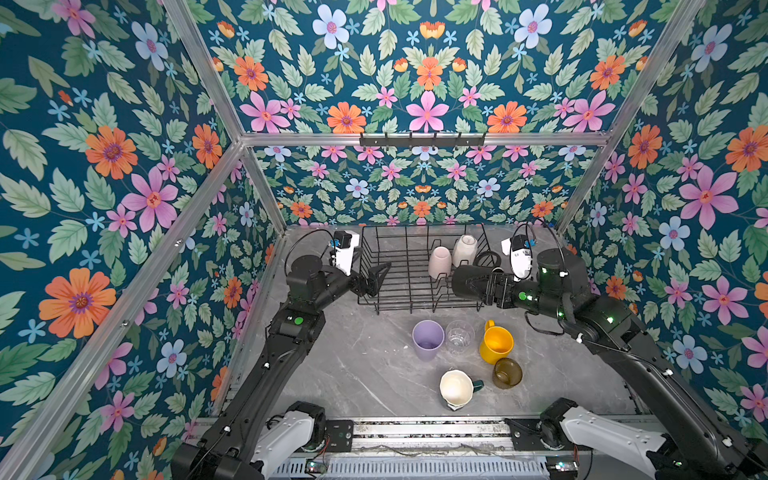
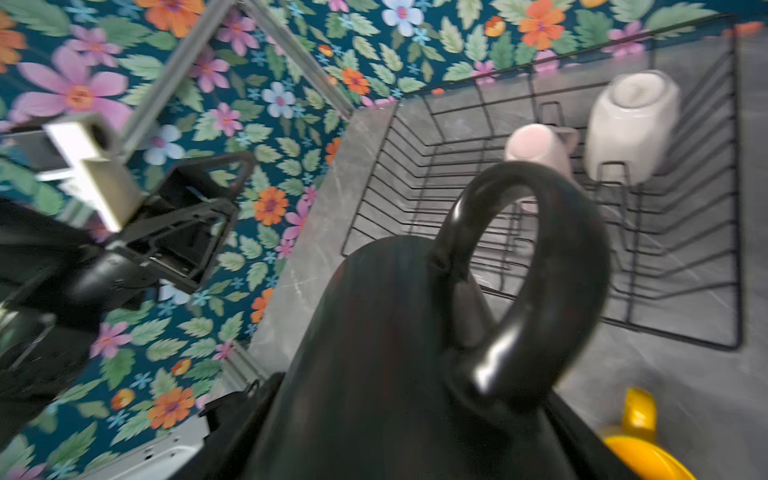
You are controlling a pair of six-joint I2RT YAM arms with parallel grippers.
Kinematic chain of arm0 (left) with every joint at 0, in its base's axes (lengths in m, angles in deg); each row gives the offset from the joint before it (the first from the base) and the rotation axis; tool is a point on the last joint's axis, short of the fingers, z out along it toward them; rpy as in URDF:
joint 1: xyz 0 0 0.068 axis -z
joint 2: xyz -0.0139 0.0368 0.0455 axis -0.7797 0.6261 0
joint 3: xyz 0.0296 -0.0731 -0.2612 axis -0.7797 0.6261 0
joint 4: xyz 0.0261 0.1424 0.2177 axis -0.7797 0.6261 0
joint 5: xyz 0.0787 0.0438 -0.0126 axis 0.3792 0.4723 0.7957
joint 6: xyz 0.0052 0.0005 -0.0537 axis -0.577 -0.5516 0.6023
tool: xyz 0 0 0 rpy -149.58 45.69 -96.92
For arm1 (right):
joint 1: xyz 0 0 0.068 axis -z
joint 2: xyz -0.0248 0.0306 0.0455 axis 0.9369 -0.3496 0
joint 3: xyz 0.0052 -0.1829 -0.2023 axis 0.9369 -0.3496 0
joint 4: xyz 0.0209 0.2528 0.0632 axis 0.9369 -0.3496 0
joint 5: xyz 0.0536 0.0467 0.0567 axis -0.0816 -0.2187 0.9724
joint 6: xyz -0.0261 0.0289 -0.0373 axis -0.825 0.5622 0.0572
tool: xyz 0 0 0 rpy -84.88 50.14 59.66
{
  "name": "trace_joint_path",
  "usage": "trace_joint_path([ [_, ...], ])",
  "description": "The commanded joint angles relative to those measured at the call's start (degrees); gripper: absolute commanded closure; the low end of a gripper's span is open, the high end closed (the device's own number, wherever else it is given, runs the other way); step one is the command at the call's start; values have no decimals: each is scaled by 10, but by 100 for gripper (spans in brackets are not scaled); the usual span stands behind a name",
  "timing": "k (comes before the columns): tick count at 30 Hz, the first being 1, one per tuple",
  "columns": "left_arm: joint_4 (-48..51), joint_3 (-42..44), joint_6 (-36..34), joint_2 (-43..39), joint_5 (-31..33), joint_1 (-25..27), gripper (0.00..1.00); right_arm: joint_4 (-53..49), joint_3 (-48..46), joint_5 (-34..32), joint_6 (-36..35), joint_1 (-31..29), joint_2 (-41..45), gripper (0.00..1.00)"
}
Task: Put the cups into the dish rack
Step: 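Open and withdraw the left gripper while the right gripper holds the mug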
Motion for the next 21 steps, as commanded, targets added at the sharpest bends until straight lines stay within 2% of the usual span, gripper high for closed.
trace_joint_path([
  [1,3,-16,-28,-2,200,-1,0,-81,34,-102,-12,-1,-19,100],
  [4,-8,1,-30,-16,252,-5,0,-113,62,-146,-13,0,-44,100],
  [7,-8,27,-20,-42,244,-12,0,-141,85,-169,-13,12,-77,100],
  [11,-1,40,-26,-73,264,-11,0,-135,97,-145,-12,39,-118,100],
  [21,10,39,-34,-92,279,-12,0,-119,138,-143,-20,65,-223,100],
])
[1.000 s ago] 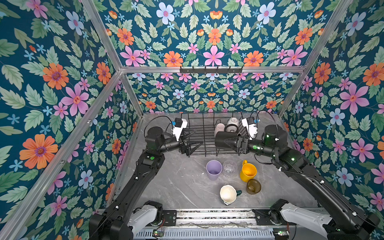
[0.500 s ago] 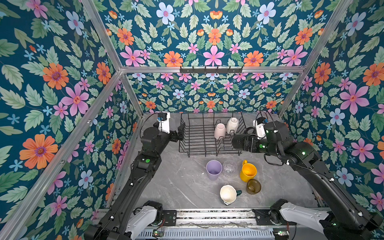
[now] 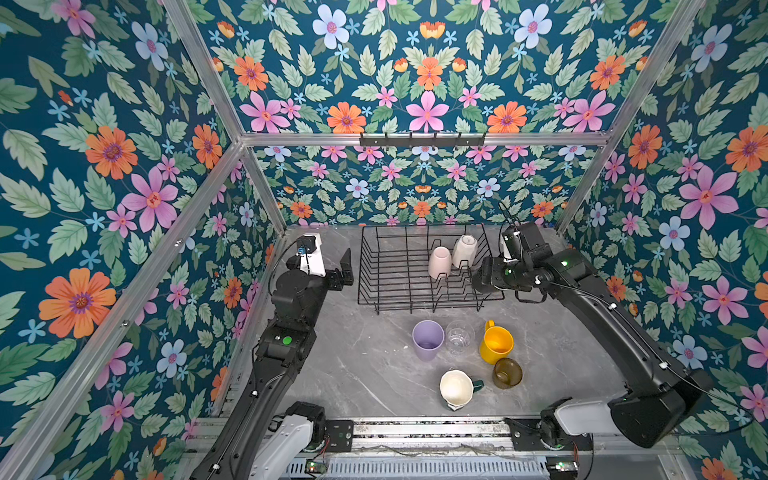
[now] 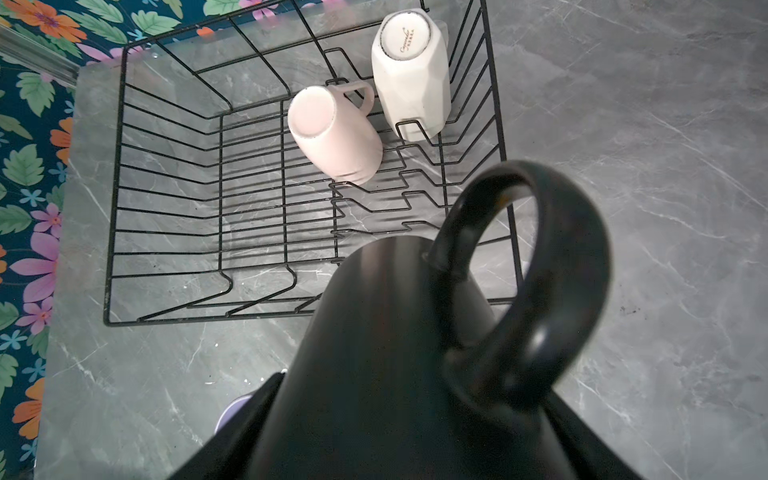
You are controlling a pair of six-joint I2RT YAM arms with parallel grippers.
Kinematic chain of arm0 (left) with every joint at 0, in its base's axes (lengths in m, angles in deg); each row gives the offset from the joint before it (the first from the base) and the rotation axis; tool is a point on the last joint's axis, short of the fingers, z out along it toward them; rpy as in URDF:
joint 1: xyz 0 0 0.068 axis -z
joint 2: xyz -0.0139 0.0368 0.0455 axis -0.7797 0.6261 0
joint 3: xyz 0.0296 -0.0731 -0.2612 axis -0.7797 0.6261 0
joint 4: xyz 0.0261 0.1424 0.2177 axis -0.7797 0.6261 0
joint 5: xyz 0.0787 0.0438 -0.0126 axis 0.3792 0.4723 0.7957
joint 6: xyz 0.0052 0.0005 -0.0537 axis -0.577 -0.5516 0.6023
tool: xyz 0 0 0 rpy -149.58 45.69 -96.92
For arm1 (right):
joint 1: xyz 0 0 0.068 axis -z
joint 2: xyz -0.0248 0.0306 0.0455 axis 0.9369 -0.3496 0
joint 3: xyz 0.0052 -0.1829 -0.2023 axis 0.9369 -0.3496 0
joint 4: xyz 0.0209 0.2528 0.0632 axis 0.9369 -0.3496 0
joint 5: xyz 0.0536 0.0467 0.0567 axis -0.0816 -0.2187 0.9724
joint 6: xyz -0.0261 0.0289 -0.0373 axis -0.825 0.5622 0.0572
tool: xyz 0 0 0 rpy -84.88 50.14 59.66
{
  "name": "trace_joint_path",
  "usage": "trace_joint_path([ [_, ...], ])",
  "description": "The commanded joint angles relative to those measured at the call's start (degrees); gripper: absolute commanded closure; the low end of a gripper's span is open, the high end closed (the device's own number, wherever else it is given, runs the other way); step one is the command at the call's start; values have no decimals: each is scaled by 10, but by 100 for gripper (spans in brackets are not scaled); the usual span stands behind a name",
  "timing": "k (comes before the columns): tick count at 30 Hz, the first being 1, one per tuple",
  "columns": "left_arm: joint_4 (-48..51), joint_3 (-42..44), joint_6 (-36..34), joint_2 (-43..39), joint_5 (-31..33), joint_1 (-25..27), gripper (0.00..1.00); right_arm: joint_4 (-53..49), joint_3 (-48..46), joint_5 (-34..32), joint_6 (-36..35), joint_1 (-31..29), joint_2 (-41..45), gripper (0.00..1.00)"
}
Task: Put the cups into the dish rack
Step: 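Open and withdraw the left gripper while the right gripper holds the mug, then lower the black mug upside down beside the pink mug with the right gripper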
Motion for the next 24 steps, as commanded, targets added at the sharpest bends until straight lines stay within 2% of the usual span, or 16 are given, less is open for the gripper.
trace_joint_path([
  [1,1,-3,-9,-3,11,-1,0,30,13,-6,-12,5,-22,100],
  [5,2,-2,-10,-7,14,-1,0,44,18,14,-16,21,-52,100],
  [24,5,-3,-11,-5,15,-1,0,52,62,9,-33,33,-191,100],
])
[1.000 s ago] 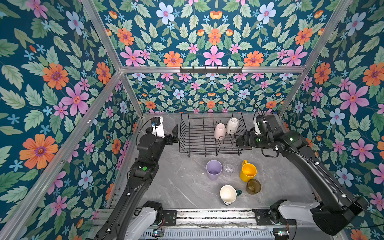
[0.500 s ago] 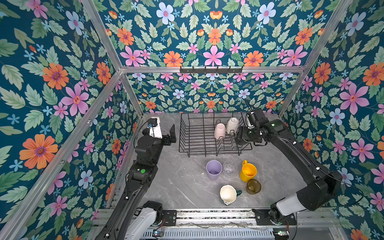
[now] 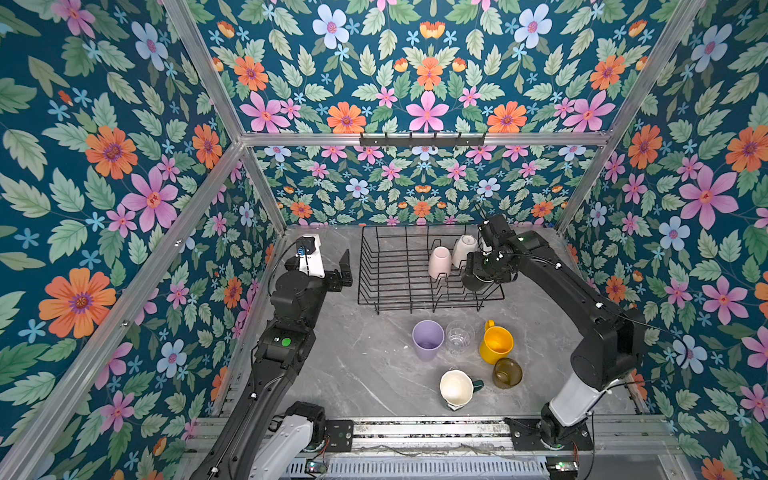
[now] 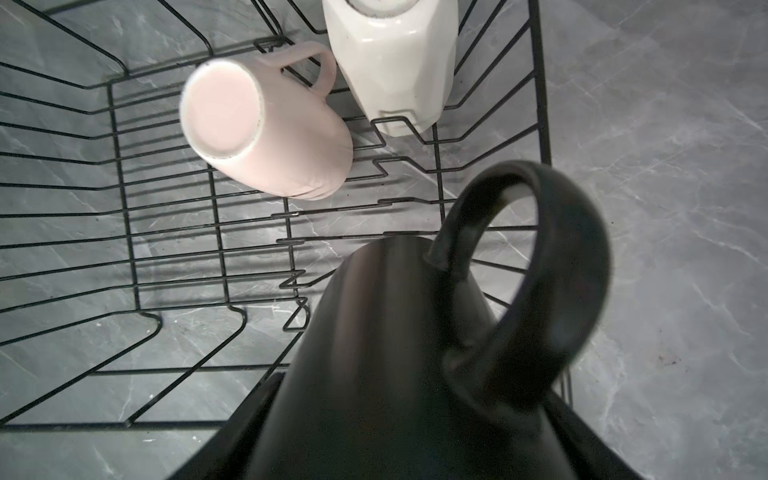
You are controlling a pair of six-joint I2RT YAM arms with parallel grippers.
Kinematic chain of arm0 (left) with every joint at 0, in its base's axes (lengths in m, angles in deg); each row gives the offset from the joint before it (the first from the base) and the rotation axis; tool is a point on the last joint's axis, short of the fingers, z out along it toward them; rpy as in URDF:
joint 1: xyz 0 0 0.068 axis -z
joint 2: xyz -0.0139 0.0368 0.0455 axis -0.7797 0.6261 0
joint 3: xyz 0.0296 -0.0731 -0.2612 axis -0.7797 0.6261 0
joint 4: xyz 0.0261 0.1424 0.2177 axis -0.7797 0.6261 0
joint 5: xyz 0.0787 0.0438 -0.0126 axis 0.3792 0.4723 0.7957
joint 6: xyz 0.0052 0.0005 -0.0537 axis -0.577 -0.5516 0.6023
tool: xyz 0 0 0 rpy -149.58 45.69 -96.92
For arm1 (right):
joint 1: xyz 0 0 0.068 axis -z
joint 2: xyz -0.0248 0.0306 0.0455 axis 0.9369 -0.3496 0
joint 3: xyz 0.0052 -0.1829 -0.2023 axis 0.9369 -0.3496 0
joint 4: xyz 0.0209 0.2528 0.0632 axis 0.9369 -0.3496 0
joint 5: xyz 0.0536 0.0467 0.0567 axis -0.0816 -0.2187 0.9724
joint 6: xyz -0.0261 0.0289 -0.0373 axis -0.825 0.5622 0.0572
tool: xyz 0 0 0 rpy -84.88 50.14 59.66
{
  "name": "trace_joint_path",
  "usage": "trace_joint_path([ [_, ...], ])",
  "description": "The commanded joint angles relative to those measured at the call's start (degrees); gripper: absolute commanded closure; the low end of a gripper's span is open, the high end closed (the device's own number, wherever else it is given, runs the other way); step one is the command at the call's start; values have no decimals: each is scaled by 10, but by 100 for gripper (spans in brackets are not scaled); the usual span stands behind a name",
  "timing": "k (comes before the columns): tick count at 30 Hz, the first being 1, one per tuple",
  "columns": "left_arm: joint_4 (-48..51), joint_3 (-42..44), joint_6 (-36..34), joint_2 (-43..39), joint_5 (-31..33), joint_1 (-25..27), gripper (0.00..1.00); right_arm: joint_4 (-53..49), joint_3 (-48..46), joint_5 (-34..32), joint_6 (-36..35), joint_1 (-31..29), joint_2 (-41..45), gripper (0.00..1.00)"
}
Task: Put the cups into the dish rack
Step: 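Lower the black mug upside down beside the pink mug with the right gripper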
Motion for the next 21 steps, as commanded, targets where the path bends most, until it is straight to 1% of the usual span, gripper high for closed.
trace_joint_path([
  [1,-8,-3,-7,2,1,0,0,27,9,-7,-5,0,-13,100],
  [12,-6,-4,-5,3,-1,-1,0,42,18,-25,7,0,-75,100],
  [21,-6,-3,-5,1,-2,0,0,56,18,-18,19,5,-115,100],
])
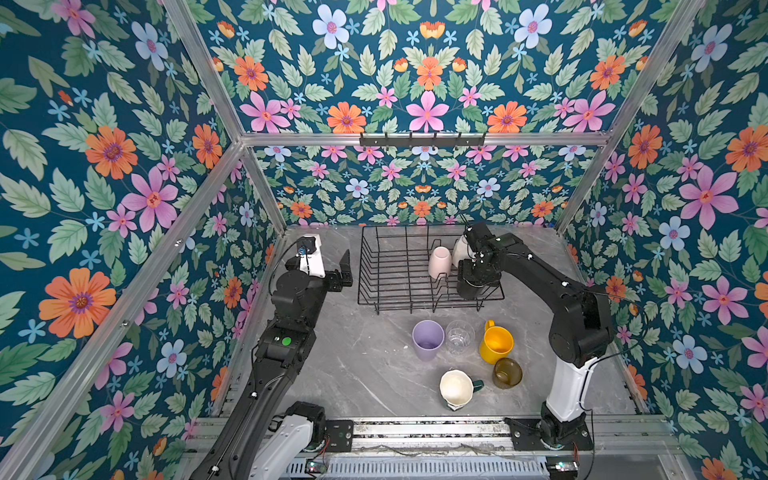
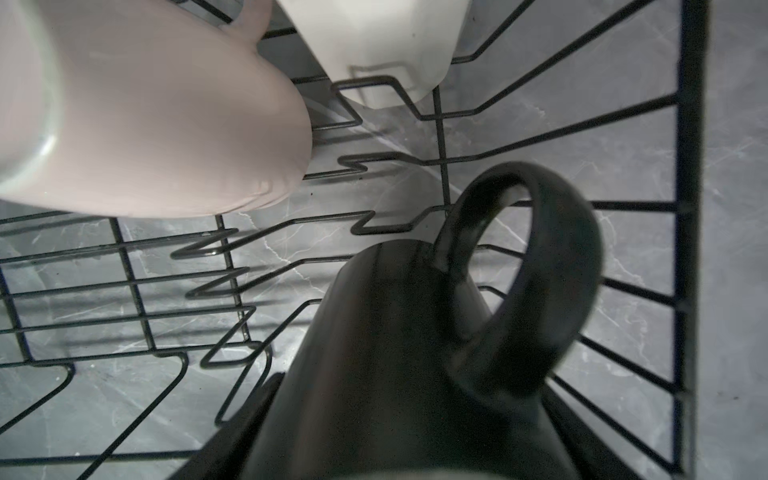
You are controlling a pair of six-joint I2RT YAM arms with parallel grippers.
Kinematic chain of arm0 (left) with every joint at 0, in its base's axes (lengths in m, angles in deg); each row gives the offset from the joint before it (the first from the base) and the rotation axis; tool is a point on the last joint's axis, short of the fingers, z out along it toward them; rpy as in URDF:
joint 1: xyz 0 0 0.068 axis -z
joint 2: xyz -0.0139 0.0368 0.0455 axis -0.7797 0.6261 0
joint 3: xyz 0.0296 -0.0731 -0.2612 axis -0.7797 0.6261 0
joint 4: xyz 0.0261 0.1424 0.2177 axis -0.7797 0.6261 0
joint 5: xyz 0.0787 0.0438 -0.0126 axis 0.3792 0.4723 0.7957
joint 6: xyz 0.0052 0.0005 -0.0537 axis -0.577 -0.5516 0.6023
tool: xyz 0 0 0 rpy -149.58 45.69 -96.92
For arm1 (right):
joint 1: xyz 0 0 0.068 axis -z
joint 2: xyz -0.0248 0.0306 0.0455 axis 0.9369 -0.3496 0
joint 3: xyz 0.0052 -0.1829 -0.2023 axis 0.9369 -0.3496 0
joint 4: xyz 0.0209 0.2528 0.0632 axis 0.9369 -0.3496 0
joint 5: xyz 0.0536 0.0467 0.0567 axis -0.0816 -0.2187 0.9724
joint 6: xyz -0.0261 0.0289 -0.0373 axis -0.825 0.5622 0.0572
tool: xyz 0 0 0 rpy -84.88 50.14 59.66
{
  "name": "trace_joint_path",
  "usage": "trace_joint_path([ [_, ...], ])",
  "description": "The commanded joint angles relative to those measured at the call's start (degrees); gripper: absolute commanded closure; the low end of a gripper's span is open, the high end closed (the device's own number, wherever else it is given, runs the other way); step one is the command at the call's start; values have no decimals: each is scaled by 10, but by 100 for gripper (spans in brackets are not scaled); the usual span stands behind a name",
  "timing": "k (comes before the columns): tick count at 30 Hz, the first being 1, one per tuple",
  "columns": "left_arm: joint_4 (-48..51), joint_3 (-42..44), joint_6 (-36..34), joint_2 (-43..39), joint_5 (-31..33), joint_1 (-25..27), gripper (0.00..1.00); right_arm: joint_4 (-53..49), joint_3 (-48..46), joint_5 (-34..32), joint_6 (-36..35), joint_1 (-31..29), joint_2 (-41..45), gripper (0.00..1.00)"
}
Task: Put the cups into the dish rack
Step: 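Lower the black mug upside down beside the pink mug with the right gripper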
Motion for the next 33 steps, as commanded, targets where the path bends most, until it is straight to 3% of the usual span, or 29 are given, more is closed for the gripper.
trace_joint_path([
  [1,-9,-4,-5,-1,-2,0,0,34,5,-15,6,3,-9,100],
  [6,-8,-4,-5,-3,-1,0,0,32,12,-6,7,4,-30,100],
  [7,-8,-4,-6,-2,-1,0,0,32,13,-4,7,4,-33,96],
  [10,-8,-3,-6,-3,1,-1,0,30,13,-5,7,4,-37,64],
  [15,-7,-4,-7,-4,2,0,0,31,10,-1,4,4,-40,37],
  [18,-6,-4,-7,-3,3,0,0,31,7,2,3,4,-40,28],
  [28,-6,-4,-9,-3,2,0,0,29,10,5,0,4,-40,18],
  [29,-6,-3,-9,-4,2,0,0,29,10,4,0,4,-39,13],
  [33,-6,-4,-9,-4,2,0,0,26,11,4,-2,4,-39,13],
])
